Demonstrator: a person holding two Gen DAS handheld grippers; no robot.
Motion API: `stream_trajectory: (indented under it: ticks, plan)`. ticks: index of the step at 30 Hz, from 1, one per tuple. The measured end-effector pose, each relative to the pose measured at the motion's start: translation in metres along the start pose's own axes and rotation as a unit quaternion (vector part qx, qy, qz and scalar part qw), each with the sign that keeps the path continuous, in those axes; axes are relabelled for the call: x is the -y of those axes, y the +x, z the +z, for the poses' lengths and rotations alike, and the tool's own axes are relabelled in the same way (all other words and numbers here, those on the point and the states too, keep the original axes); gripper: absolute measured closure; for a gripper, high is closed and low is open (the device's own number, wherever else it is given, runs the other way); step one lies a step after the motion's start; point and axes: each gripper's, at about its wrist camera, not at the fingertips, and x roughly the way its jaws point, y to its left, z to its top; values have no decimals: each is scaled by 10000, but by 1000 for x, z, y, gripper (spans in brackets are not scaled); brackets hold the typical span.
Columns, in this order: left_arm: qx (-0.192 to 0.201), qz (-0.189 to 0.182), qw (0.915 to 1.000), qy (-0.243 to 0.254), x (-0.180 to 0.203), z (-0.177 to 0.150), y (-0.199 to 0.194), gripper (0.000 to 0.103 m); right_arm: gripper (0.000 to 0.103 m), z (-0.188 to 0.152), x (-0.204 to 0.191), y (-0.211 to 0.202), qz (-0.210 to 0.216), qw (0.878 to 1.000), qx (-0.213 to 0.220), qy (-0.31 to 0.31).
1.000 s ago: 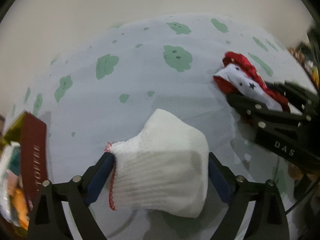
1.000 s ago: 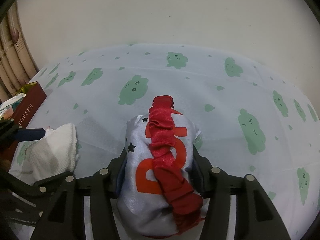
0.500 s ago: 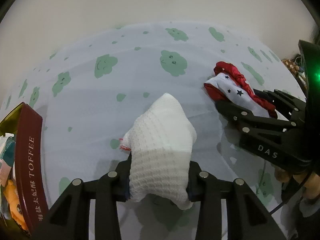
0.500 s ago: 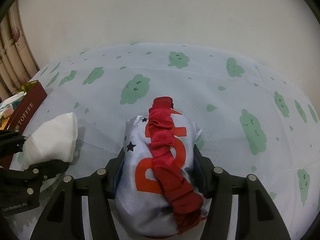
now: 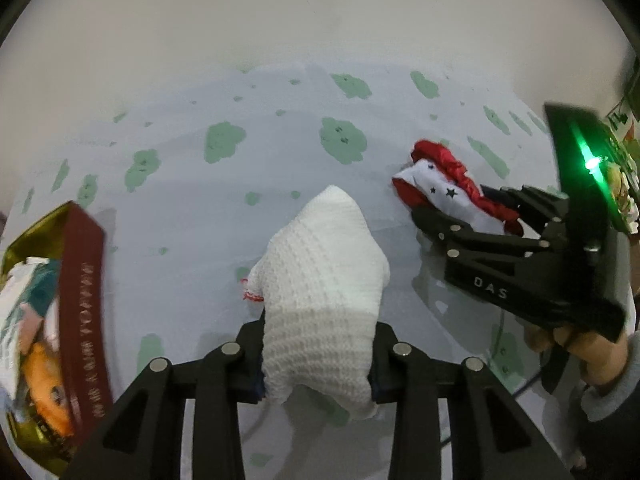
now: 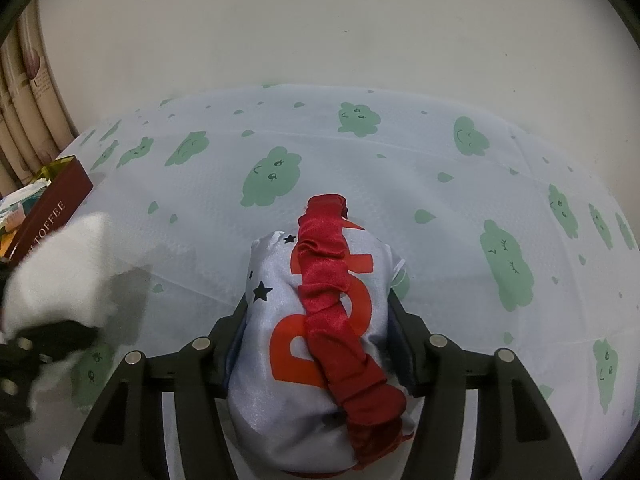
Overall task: Organize soft objects
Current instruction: 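Carry the white sock into the tin and open the left tool while the right tool carries the cloth over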
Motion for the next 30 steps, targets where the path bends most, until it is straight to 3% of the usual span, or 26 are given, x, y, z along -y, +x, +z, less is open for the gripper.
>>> stream_trajectory:
  ticks: [6, 14, 21, 27, 30]
  plan:
    - [280, 251, 9990, -242, -34, -9, -46, 68, 46, 0, 0, 0, -8, 10000, -4, -6]
    - [417, 852, 9912, -925, -124, -38, -98, 68, 46, 0, -1, 0, -29, 10000, -11, -30]
    - [261, 1210, 9804, -1531, -190, -73, -107, 68, 46, 1, -1, 0, -38, 10000, -11, -44]
    - [162, 1120, 9804, -1612, -207, -93, -97, 67, 47, 2, -2, 0, -99, 9999, -36, -55]
    - [183, 1109, 9819, -1522, -205, -98, -90, 67, 62, 5, -3, -2, -162, 9999, -17, -14]
